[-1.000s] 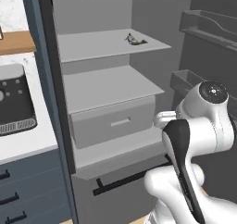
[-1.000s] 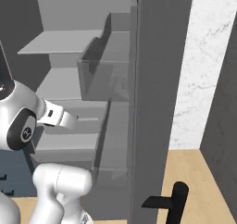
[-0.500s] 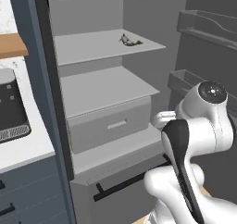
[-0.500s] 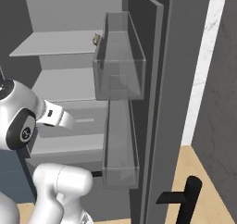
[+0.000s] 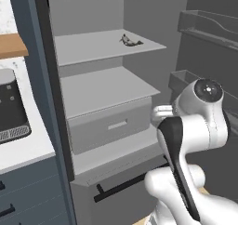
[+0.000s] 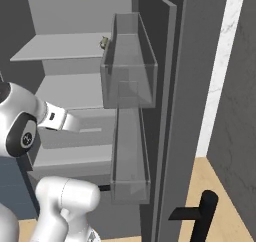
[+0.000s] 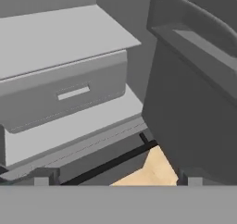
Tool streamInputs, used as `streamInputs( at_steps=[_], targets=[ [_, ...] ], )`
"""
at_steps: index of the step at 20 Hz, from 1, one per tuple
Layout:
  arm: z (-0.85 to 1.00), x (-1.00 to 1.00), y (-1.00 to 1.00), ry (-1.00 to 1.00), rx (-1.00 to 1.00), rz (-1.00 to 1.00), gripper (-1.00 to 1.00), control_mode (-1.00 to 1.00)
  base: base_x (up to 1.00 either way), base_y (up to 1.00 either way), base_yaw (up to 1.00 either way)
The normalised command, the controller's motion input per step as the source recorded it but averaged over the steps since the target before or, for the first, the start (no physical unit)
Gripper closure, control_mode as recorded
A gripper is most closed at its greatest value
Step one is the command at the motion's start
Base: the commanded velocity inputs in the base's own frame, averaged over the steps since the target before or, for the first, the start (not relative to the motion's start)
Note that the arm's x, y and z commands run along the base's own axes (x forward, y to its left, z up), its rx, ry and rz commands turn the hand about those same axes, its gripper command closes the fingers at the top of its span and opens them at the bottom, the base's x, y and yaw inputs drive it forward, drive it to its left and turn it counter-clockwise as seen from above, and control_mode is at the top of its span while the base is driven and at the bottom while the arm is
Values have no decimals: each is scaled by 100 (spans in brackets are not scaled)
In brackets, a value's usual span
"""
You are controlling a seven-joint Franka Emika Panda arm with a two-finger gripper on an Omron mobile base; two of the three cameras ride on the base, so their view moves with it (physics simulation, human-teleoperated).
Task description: Place one eggplant and one fish in each tupperware on the nearby counter, to pack two identical lunches.
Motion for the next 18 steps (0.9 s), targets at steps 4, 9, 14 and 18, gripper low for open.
streamInputs(
  at_steps=[4, 9, 14, 18],
  targets=[
    [54, 26, 20, -25, -6, 0, -100, -100, 0, 0, 0],
    [62, 26, 15, -11, -2, 1, -100, -100, 0, 0, 0],
    [62, 17, 0, 0, 0, 6, -100, -100, 0, 0, 0],
    [60, 11, 12, 0, 0, 11, -100, -100, 0, 0, 0]
  ],
)
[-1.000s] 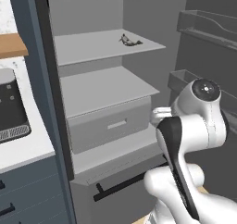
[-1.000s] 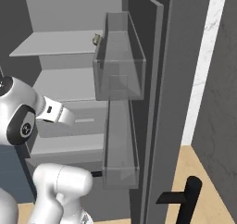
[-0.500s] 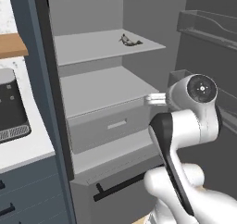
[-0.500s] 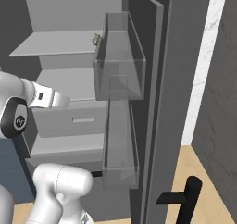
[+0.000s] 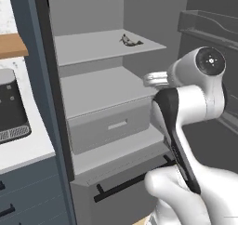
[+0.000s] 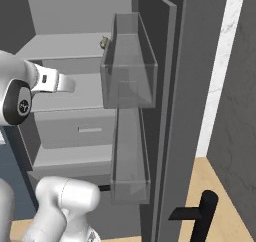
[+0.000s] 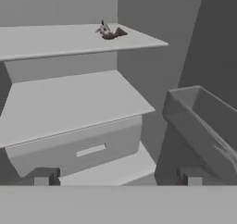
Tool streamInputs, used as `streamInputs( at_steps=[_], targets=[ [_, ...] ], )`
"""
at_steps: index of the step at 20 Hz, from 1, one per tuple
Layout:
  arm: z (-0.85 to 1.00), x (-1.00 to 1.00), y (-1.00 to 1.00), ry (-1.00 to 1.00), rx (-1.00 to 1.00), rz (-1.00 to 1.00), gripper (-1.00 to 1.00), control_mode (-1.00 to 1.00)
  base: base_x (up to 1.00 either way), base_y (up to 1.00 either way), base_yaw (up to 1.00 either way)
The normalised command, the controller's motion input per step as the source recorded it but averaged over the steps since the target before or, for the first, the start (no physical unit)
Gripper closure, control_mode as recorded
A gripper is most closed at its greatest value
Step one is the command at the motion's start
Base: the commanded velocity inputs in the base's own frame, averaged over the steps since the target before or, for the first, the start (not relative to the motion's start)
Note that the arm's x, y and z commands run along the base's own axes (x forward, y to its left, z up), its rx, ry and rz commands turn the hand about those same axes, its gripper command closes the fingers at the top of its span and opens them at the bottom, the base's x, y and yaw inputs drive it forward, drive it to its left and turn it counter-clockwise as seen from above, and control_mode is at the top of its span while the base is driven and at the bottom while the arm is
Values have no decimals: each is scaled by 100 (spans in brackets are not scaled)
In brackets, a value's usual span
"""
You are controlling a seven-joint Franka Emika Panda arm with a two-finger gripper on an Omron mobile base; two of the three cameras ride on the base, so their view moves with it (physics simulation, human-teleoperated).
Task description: Place one eggplant and one fish in each tupperware on the nearby counter, to pack two identical lunches.
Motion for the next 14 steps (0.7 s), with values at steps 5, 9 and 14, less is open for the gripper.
streamInputs(
  at_steps=[5, 9, 14],
  targets=[
    [44, 5, 5, -3, -4, 11, -100, -100, 0, 0, 0],
    [24, 12, 19, -2, -11, 1, -100, -100, 0, 0, 0],
    [23, 26, 23, 0, -9, 0, -100, -100, 0, 0, 0]
  ],
)
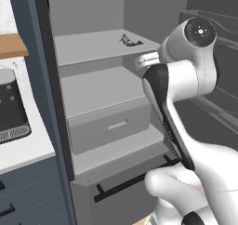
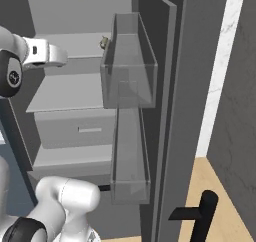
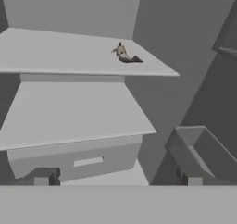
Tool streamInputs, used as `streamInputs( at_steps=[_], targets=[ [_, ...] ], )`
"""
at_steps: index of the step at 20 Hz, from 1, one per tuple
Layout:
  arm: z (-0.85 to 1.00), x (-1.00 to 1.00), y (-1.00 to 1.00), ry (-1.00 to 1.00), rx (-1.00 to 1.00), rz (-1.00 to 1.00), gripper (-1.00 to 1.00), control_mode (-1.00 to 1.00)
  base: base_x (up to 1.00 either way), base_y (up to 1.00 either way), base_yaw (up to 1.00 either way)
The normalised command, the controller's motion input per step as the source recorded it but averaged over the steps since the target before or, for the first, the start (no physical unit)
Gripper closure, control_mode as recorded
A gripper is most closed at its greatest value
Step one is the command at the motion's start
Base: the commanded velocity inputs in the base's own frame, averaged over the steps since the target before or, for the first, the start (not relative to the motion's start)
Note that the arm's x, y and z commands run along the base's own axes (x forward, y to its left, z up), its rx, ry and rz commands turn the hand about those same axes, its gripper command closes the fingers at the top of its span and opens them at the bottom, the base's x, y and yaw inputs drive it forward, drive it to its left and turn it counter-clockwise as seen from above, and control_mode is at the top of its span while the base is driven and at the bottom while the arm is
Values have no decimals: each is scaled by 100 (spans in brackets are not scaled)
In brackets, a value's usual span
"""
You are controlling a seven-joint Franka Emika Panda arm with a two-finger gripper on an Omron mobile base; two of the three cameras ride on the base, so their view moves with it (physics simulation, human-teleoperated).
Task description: Place one eggplant and one fish in each tupperware on the nearby counter, to pack two identical lunches.
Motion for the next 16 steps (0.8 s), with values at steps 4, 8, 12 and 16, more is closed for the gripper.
streamInputs(
  at_steps=[4, 8, 12, 16],
  targets=[
    [20, 36, 1, 0, -1, 0, -100, -100, 0, 0, 0],
    [0, 42, 0, 0, 0, 0, -100, -100, 0, 0, 0],
    [0, 44, 0, 0, 0, 0, -100, -100, 0, 0, 0],
    [0, 40, 0, 0, 0, 0, -100, -100, 0, 0, 0]
  ],
)
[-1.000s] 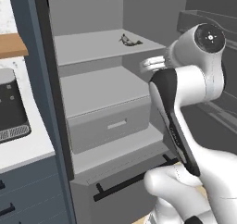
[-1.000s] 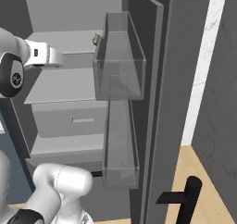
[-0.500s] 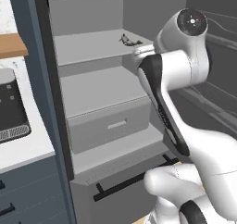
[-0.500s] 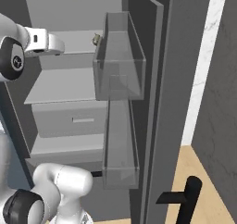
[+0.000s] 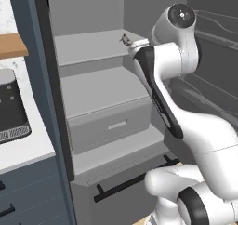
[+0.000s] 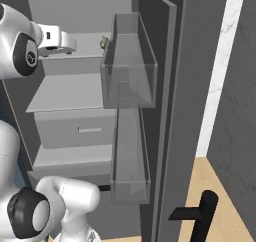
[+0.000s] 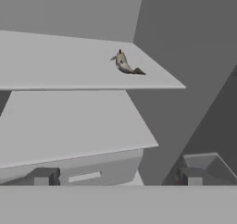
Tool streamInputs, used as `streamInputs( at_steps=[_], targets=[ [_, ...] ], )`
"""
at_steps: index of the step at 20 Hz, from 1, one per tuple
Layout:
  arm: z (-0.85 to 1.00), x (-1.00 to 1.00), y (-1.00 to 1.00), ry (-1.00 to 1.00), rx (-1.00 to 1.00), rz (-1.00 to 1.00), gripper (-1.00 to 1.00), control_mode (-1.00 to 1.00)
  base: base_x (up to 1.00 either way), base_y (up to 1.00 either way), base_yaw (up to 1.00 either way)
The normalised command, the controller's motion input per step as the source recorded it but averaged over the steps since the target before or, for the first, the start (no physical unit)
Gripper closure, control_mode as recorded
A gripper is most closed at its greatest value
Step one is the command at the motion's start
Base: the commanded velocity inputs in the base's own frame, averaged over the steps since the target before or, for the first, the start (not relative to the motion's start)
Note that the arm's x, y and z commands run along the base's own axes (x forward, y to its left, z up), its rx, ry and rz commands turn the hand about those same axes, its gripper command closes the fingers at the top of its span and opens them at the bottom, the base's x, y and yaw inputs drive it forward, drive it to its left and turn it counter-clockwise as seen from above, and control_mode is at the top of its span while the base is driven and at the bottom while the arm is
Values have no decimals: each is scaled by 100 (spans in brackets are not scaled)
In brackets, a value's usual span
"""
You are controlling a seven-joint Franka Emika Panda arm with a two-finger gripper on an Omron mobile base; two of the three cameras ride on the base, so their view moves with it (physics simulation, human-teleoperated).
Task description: Place one eggplant and one fish in each tupperware on the nearby counter, to pack two identical lunches.
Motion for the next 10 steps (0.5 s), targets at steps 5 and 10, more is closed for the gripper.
streamInputs(
  at_steps=[5, 10],
  targets=[
    [0, 41, 0, 0, 0, 0, -100, -100, 0, 0, 0],
    [-12, 44, -1, -2, 0, 0, -100, -100, 0, 0, 0]
  ],
)
